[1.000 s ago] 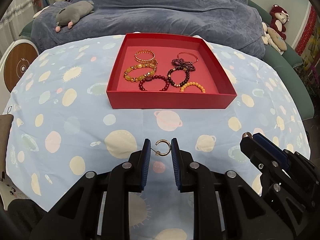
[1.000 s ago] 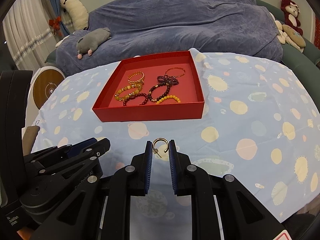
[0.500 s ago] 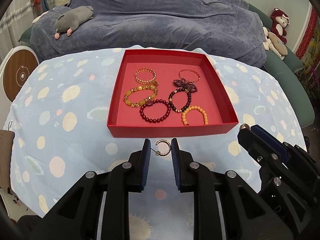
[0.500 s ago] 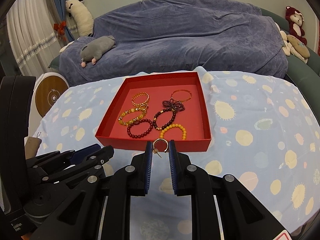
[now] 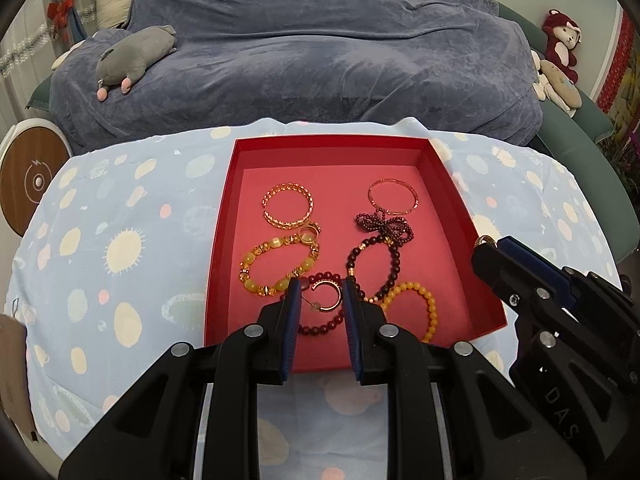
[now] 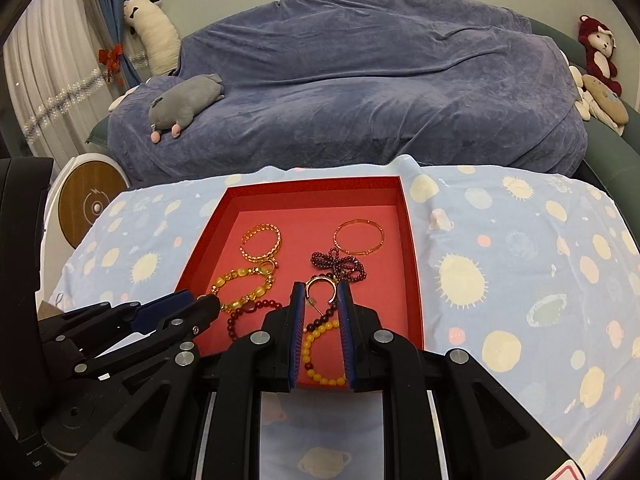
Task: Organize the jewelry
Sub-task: 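Lower the earring into the red box with the left tool while the right tool lowers its earring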
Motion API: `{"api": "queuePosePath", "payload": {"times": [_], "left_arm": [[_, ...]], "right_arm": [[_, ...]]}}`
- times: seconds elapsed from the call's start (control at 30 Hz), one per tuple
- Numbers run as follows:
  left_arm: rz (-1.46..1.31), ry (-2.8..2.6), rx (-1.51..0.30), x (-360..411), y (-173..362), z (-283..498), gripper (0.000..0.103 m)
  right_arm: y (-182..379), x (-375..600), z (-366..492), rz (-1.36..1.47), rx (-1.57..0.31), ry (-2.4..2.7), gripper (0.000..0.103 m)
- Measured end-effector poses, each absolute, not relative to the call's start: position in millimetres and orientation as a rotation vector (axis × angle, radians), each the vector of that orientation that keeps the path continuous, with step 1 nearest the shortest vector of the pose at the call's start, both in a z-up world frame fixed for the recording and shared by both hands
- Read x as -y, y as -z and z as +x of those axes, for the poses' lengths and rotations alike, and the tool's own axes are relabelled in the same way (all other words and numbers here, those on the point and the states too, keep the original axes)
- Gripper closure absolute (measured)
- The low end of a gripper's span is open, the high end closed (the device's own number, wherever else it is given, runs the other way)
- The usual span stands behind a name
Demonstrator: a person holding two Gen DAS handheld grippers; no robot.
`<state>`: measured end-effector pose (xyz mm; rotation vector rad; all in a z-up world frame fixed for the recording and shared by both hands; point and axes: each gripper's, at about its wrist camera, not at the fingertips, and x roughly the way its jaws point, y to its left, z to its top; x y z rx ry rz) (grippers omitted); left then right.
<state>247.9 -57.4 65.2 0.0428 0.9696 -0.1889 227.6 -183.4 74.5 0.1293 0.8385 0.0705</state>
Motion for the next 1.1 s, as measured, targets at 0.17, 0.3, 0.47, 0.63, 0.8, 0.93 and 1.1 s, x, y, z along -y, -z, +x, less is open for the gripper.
{"api": "queuePosePath", "payload": {"times": [0.17,0.3,0.47,0.63,0.8,0.93,1.1], "left_arm": [[0.047,0.179,-0.982,60,-55,271,0.082],[0.060,0.169,-0.990,61,-47,285,0.082],[0.067,0.160,-1.001,62,-38,298,0.082],[0.079,0.154,-1.005,62,-30,305,0.082],[0.084,0.150,-1.012,63,-23,310,0.082],[0.083,0.148,-1.017,64,-20,313,0.082],[0.085,0.148,-1.018,66,-18,317,0.082]], "right_arm": [[-63,184,251,0.116,-0.854,-0.069,0.087],[-54,184,266,0.118,-0.869,-0.070,0.087],[-41,183,279,0.115,-0.889,-0.069,0.087],[-31,182,287,0.116,-0.908,-0.069,0.087],[-25,182,291,0.116,-0.918,-0.067,0.087],[-22,182,294,0.113,-0.923,-0.068,0.087],[-21,183,296,0.112,-0.925,-0.068,0.087]]}}
